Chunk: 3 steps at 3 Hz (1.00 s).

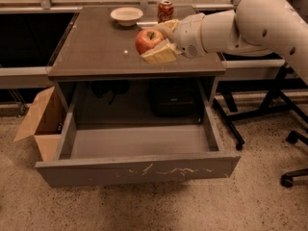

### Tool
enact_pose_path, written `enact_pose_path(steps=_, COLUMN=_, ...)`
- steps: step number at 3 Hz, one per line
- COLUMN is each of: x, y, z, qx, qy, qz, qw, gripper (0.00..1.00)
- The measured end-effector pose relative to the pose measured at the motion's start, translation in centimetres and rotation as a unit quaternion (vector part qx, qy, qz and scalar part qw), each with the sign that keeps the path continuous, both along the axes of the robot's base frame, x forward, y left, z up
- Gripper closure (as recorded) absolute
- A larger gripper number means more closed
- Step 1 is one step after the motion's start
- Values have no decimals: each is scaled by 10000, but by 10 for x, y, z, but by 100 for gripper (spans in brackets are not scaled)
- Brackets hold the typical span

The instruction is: Pick apple from top drawer and place on counter

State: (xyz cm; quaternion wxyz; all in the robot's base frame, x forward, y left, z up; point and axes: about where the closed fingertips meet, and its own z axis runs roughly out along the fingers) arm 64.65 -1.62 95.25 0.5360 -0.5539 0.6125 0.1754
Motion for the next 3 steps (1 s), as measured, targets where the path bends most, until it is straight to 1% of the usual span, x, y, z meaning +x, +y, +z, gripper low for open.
enact_pose_path(steps=1, x=39, y=-21, z=-1, qx=176, qy=285, qz=-453, qw=9984, gripper=100)
enact_pose_path(steps=2, x=87, y=-39, z=-17, qx=403, qy=684, qz=-971, qw=9921, gripper=100)
enact_pose_path(steps=3, x=111, y=-48, z=-31, qx=524, qy=906, qz=-1233, qw=9868, gripper=100)
